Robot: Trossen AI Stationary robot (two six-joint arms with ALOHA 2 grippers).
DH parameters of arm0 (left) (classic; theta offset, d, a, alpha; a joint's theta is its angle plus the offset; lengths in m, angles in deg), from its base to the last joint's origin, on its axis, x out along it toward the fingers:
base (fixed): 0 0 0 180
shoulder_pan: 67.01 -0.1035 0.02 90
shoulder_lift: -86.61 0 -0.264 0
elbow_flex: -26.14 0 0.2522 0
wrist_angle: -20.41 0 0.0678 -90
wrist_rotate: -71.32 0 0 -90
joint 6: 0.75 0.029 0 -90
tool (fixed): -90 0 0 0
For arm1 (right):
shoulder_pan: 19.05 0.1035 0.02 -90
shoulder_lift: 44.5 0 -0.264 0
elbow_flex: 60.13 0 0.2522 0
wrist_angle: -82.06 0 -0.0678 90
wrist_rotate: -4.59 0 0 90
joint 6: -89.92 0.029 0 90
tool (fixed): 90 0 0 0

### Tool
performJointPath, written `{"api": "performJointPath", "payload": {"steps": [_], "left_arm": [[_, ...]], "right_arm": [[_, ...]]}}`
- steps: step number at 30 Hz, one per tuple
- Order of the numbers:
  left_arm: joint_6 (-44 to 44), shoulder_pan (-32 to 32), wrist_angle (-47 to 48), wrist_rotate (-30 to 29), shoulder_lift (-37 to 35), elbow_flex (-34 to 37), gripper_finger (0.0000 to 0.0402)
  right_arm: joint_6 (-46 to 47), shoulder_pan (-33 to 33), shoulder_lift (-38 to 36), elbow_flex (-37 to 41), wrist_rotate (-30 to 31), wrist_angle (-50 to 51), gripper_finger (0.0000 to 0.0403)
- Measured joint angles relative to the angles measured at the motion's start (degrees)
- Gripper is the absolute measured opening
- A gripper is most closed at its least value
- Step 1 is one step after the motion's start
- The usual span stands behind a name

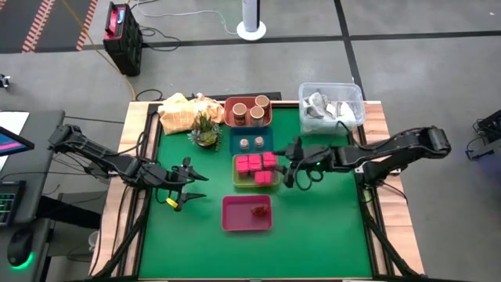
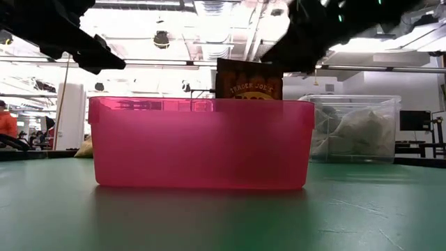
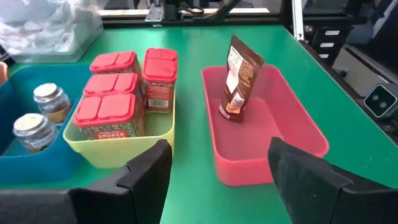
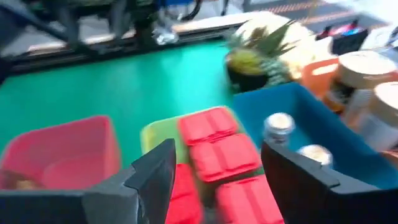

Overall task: Sort spices by type
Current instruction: Return to Home Position

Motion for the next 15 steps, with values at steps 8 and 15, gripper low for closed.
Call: {"api": "performJointPath", "payload": {"steps": [8,15], "left_arm": [[1.09,-0.01,1.85,-2.17,-0.01,0.54,0.0256],[-0.19,0.0,-12.97,-2.15,-0.01,10.92,0.0256]], "right_arm": [[0.76,-4.18,-5.26,11.07,-1.37,-6.62,0.0265],[-2.46,-5.41,-11.9,19.08,-4.38,-11.32,0.0265]]}}
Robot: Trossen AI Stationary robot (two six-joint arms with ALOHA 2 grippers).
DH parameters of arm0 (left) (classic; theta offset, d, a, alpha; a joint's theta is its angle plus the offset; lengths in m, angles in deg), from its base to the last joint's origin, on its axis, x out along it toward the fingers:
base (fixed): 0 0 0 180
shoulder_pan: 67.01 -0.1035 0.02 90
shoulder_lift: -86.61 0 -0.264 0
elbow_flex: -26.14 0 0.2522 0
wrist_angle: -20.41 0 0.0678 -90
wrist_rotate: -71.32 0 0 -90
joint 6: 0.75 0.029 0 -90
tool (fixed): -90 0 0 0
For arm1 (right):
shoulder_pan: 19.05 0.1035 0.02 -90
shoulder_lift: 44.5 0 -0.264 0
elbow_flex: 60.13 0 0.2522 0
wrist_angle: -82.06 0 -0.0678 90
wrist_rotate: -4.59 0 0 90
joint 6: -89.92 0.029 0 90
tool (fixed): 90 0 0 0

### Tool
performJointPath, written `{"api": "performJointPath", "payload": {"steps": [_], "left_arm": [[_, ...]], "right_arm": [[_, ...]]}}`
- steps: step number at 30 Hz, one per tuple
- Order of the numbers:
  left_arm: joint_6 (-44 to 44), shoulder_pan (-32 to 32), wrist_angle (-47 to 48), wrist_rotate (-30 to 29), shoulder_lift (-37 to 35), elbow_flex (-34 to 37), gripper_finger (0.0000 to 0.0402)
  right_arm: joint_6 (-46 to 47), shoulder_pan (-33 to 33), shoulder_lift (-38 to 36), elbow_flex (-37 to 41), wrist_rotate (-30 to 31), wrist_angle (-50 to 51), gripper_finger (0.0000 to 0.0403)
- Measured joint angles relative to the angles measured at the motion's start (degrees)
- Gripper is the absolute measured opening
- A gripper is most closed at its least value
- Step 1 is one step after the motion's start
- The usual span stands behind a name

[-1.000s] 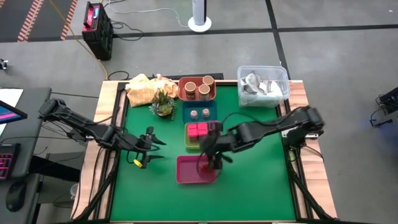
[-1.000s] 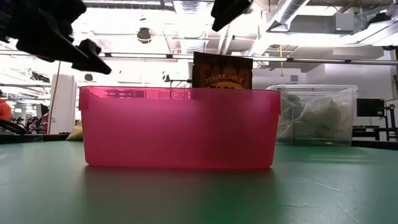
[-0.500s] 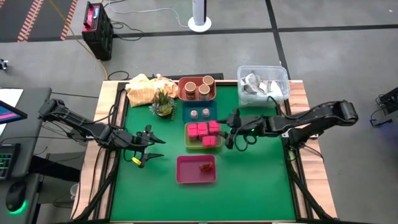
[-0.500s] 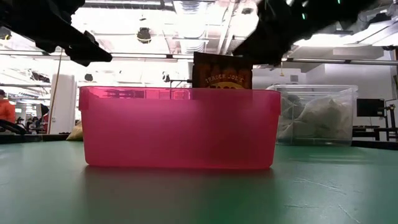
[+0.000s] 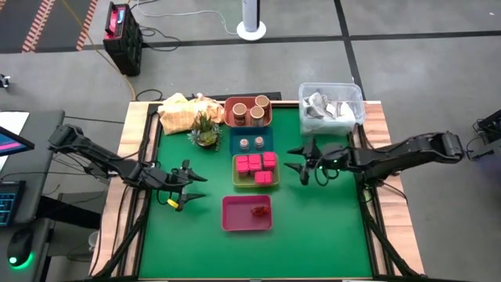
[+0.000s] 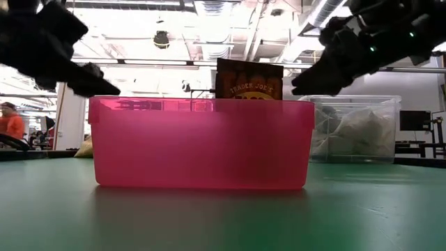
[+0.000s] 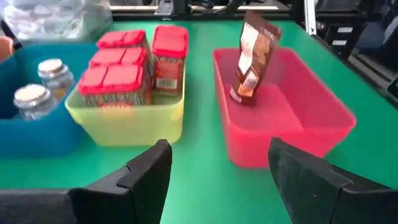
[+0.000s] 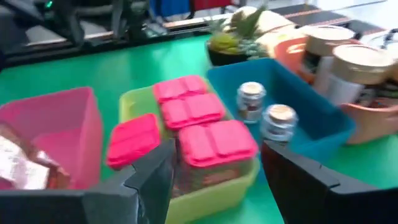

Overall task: Sort spices by type
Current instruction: Return to Home Position

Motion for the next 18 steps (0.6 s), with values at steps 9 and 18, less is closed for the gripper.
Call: {"api": "performJointPath", "payload": {"steps": [9,18], "left_arm": [[2.14,0.0,2.0,0.84,-5.95,2.19,0.0256],[5.31,-0.02,10.22,-1.45,-20.5,3.81,0.0256]], "right_arm": [[0.24,-4.6,-13.45,8.84,-1.24,-3.4,0.0265],[4.4,-10.01,-24.0,14.98,-11.16,-1.14,0.0265]]}}
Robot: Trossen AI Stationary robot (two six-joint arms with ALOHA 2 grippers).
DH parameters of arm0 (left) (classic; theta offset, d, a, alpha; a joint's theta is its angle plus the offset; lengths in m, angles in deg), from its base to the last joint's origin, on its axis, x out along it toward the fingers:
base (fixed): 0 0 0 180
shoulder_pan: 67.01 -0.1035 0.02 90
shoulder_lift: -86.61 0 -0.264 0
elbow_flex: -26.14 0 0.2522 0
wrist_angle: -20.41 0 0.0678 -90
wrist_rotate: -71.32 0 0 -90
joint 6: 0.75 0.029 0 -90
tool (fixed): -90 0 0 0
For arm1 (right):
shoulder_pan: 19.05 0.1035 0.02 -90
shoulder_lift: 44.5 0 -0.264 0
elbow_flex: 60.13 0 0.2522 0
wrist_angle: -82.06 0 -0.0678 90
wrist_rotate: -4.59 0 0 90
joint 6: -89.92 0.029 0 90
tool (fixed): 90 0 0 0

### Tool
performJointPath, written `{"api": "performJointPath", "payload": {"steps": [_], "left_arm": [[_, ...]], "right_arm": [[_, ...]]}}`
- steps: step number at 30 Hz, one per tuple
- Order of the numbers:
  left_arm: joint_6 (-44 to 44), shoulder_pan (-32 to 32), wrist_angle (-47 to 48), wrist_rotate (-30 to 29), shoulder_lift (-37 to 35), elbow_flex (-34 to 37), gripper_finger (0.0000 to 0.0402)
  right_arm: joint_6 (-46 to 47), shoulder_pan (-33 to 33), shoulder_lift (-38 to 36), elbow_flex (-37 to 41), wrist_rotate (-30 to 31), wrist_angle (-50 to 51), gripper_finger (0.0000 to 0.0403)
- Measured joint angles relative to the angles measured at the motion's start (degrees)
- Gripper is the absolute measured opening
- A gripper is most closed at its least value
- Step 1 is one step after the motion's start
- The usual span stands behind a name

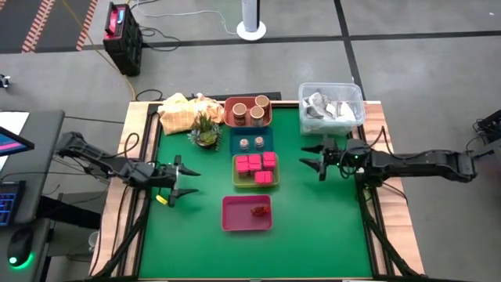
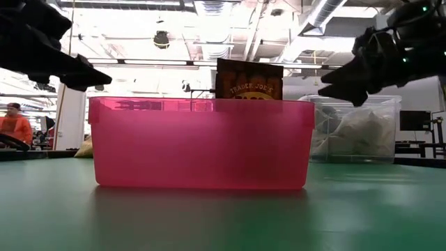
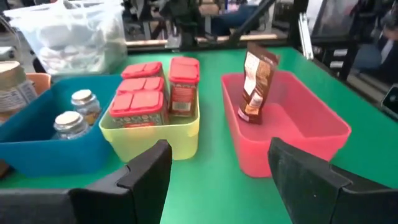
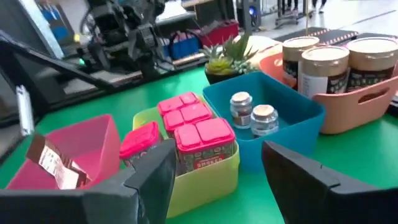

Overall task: Sort spices by type
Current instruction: Return to Home Position

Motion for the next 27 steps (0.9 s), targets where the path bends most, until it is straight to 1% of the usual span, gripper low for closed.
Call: {"api": "performJointPath", "payload": {"steps": [3,6,8,11,15,17,19,21,24,25,27], "left_arm": [[-1.48,0.0,1.43,-0.02,-4.79,2.46,0.0256],[-3.3,0.02,3.36,0.17,-8.79,3.08,0.0256],[-3.34,0.02,4.31,1.19,-10.88,3.08,0.0256],[-1.3,0.02,5.1,3.2,-13.66,3.15,0.0256],[1.17,0.02,5.53,3.68,-16.18,3.19,0.0256],[1.73,0.02,6.15,6.29,-16.76,3.24,0.0256],[2.43,0.02,6.96,10.6,-16.76,3.26,0.0256],[3.04,0.04,7.43,13.54,-16.76,3.26,0.0256],[3.39,0.02,7.47,13.5,-16.76,3.3,0.0256],[3.41,0.0,7.45,13.05,-16.76,3.3,0.0256],[3.41,0.0,7.37,11.94,-16.71,3.24,0.0256]], "right_arm": [[1.48,-3.03,-1.77,3.06,-4.69,-2.5,0.0265],[3.13,-5.87,-3.23,5.59,-10.06,-5.88,0.0265],[3.55,-7.47,-3.91,6.02,-12.85,-6.35,0.0265],[3.11,-9.46,-4.22,6.04,-15.8,-7.73,0.0265],[1.05,-12.7,-4.22,6.04,-21.55,-9.35,0.0265],[-0.08,-14.58,-4.22,6.07,-25.45,-10.03,0.0265],[-2.16,-16.12,-4.22,6.07,-29.32,-10.48,0.0265],[-4.05,-17.09,-4.22,6.09,-30.89,-11.1,0.0265],[-4.09,-18.69,-4.2,6.11,-30.91,-12.51,0.0265],[-2.44,-19.34,-4.2,6.11,-30.92,-13.16,0.0265],[4.83,-20.77,-4.18,5.95,-30.99,-13.27,0.0265]]}}
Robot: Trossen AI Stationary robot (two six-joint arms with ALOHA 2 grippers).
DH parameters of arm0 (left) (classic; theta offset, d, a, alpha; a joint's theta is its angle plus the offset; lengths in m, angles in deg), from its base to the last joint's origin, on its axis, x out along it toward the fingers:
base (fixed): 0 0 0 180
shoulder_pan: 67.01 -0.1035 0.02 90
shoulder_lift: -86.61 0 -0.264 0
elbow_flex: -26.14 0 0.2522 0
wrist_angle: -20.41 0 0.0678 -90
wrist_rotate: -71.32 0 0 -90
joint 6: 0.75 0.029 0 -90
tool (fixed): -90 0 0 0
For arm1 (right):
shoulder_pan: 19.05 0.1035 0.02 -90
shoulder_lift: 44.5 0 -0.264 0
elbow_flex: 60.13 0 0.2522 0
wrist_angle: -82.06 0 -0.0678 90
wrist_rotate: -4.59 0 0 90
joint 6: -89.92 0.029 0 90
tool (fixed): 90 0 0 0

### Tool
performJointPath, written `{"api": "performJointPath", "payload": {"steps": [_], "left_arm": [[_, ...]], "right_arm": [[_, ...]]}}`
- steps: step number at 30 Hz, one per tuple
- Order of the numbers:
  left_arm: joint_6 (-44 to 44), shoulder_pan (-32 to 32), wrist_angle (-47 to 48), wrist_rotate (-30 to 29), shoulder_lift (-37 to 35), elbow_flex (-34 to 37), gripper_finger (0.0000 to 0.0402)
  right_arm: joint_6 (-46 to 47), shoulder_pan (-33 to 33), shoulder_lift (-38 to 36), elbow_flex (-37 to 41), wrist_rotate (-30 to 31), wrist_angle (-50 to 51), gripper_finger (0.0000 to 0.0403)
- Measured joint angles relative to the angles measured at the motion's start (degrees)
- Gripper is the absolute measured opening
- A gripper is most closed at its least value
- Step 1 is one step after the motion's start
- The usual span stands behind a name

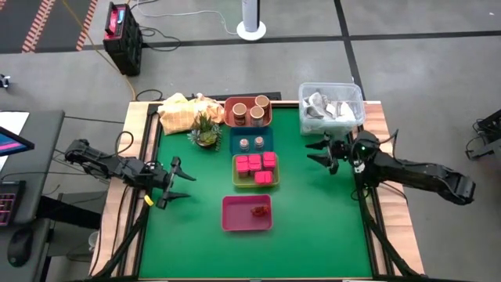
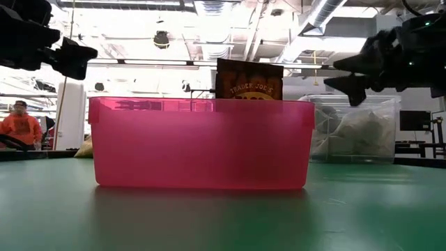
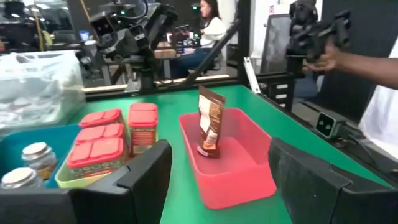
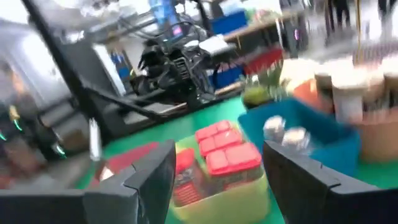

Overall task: Sort spices by type
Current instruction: Return to Home Position

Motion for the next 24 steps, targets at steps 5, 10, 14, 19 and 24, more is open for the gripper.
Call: {"api": "performJointPath", "payload": {"steps": [5,10,14,19,24], "left_arm": [[0.2,-0.02,-0.18,-1.37,0.0,0.0,0.0256],[-0.58,-0.02,-0.23,-1.65,0.0,0.0,0.0256],[-1.84,0.0,-0.25,-1.89,0.0,0.0,0.0256],[-2.14,-0.01,-0.46,-1.97,-0.01,0.0,0.0256],[-0.89,-0.01,-1.0,-2.1,0.03,0.0,0.0256]], "right_arm": [[8.11,2.27,-2.03,-1.21,-6.96,-1.08,0.0265],[5.21,5.76,-11.56,-4.62,-5.36,6.39,0.0265],[3.17,7.33,-20.79,-6.43,4.38,22.52,0.0265],[0.86,12.13,-29.64,-6.31,10.26,31.65,0.0265],[-3.32,16.38,-32.07,-6.26,17.79,38.94,0.0265]]}}
